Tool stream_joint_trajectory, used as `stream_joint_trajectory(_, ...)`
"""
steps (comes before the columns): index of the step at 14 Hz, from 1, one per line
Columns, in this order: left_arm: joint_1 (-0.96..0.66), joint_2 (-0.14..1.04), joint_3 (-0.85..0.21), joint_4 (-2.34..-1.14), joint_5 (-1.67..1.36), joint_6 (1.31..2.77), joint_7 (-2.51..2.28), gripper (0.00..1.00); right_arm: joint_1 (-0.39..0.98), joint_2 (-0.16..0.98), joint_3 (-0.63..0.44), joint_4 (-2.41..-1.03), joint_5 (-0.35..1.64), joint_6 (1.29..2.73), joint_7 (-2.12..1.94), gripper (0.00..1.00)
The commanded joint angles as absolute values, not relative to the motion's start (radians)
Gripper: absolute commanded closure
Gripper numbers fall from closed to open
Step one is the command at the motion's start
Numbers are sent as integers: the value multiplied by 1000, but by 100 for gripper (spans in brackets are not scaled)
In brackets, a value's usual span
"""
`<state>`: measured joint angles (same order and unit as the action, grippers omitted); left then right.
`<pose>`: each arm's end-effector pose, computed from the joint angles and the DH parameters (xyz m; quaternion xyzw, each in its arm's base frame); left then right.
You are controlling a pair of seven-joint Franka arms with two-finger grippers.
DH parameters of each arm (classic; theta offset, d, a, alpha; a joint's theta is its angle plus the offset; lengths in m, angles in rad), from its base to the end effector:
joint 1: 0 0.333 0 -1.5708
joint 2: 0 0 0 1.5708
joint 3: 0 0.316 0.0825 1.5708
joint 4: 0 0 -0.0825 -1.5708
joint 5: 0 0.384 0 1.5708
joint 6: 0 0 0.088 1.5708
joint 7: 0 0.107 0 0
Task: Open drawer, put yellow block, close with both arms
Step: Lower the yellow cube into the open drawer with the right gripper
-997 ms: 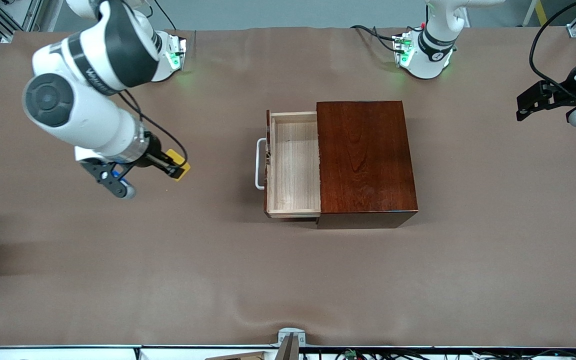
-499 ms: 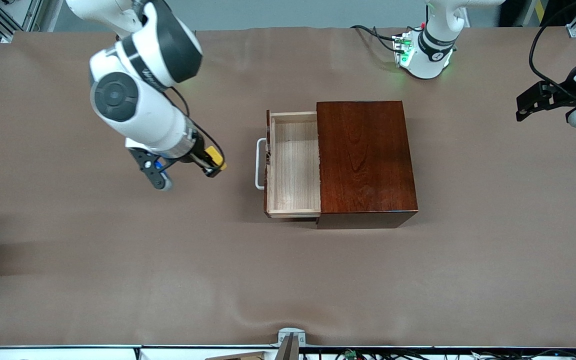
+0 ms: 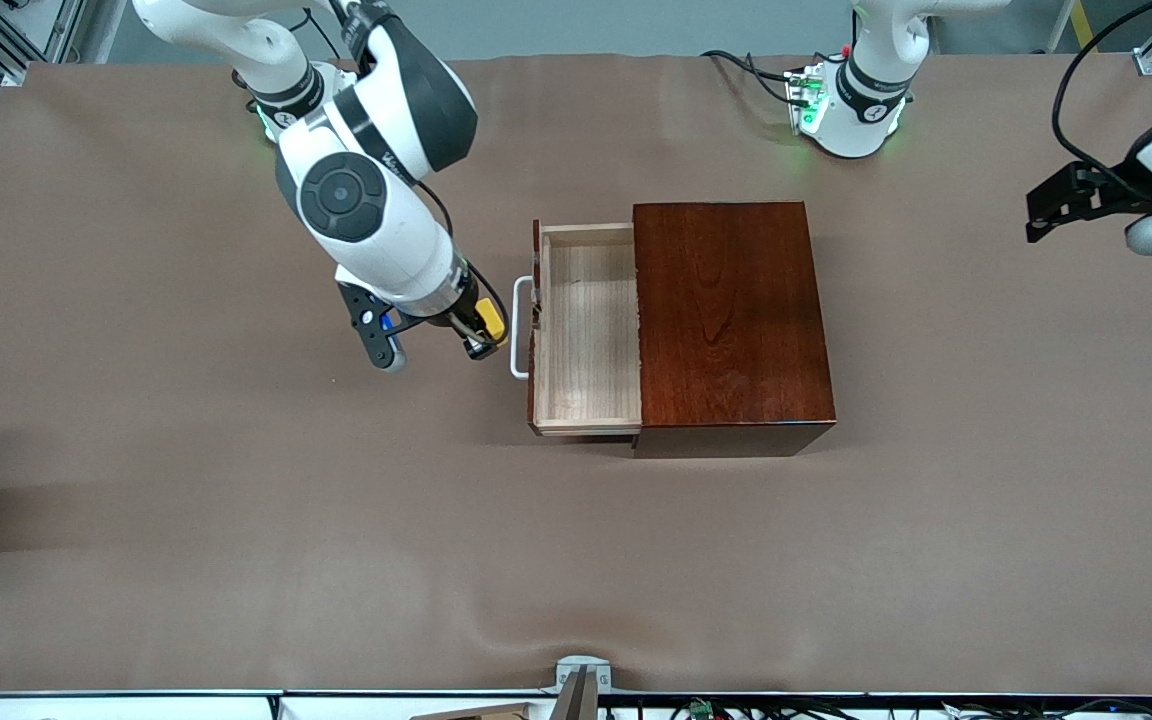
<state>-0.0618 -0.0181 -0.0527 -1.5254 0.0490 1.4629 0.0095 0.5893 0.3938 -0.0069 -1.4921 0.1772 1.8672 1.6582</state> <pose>0.5350 -0.0561 0.6465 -0.9977 0.0598 0.0209 0.0260 0.5555 0.3828 0.4451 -0.8420 0.5330 0.0788 0.0278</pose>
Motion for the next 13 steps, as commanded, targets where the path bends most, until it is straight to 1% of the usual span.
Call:
stream_joint_trajectory(1,-69,-3,-87,-1511,37,1465,-46,0,617,419,-17,-1482,195,1916,1770,100)
stream_joint_trajectory(8,-71,18,-87,-1497,38,1468,-60,0,689,497,-17,-1476,193,2017,2038,100)
stream_joint_trajectory(11,-69,20,-87,-1497,37,1468,-60,0,707,560,-17,-1405,195,2022,2178,100)
stream_joint_trajectory(13,-69,21,-87,-1497,37,1468,-58,0,716,581,-15,-1379,212,2023,2217,100)
